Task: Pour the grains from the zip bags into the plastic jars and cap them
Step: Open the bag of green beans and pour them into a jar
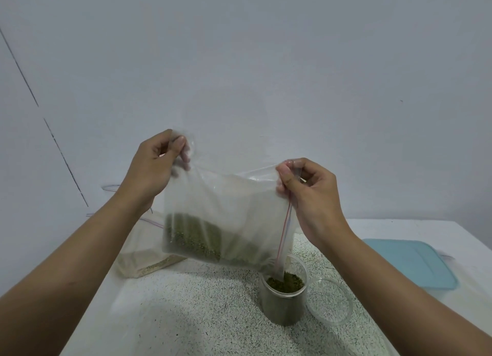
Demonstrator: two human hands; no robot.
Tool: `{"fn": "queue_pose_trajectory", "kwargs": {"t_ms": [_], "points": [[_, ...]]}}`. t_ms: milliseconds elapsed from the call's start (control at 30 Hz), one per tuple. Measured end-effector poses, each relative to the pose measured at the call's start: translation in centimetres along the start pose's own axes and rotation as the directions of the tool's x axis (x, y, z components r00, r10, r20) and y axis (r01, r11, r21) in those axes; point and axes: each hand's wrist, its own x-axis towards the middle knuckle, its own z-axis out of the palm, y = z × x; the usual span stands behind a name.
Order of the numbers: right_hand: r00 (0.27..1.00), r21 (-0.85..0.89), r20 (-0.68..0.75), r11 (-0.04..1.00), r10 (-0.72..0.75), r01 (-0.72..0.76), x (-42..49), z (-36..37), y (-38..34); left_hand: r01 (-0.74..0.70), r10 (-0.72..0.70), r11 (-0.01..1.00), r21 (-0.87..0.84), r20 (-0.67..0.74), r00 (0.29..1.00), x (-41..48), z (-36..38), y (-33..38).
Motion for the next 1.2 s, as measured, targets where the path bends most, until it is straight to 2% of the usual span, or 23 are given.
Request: {"fn": "queue_pose_trajectory", "kwargs": {"t_ms": [433,567,1200], "points": [[0.999,-0.003,-0.015,0.999,-0.033,0.033,0.5,-0.7,-0.7,0.0,-0.003,0.998,-0.062,-0.045,0.999,0.9,-0.4,0.6],[0.999,-0.007,-0.027,0.999,-0.035,0.035,0.6,-0.7,-0.6,-0.051,0.05,0.998,-0.03,-0.043,0.998,0.8,-0.3,0.8],[0.999,-0.014,-0.004,0.999,-0.045,0.045,1.1,-0.4,-1.0,-0.056,0.051,0.997,-0.044,-0.091,0.994,1.1,-0.9,0.5]]}}
